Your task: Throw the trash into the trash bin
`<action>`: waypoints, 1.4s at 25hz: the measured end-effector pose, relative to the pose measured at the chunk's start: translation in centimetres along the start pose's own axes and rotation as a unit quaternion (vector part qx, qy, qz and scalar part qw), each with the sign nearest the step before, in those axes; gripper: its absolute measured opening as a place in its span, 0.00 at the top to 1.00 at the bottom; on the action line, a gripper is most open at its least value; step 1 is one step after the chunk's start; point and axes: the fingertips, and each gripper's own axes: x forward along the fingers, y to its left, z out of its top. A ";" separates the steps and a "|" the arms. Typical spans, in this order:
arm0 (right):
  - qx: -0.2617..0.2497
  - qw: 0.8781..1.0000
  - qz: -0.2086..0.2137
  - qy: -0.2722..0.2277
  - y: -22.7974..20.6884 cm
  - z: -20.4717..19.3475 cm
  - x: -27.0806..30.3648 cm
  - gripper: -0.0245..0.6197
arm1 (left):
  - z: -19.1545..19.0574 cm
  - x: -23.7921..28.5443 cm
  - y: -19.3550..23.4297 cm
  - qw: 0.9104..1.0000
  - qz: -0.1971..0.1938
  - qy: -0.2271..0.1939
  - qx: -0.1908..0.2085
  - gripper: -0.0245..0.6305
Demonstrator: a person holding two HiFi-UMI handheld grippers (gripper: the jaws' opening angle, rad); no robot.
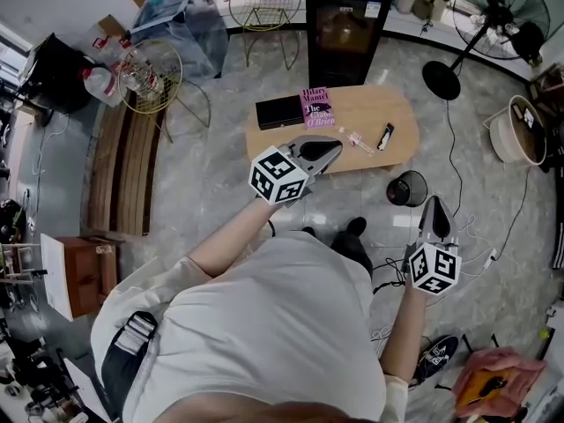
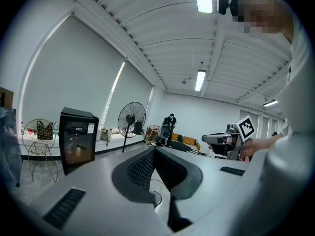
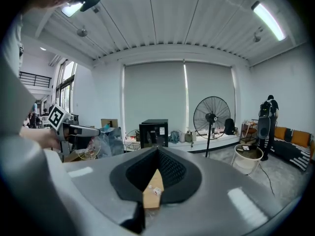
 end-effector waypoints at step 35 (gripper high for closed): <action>-0.002 0.994 0.095 0.058 -17.9 1.0 17.9 0.95 | 3.3 21.1 3.8 0.997 0.074 0.009 -0.013 0.95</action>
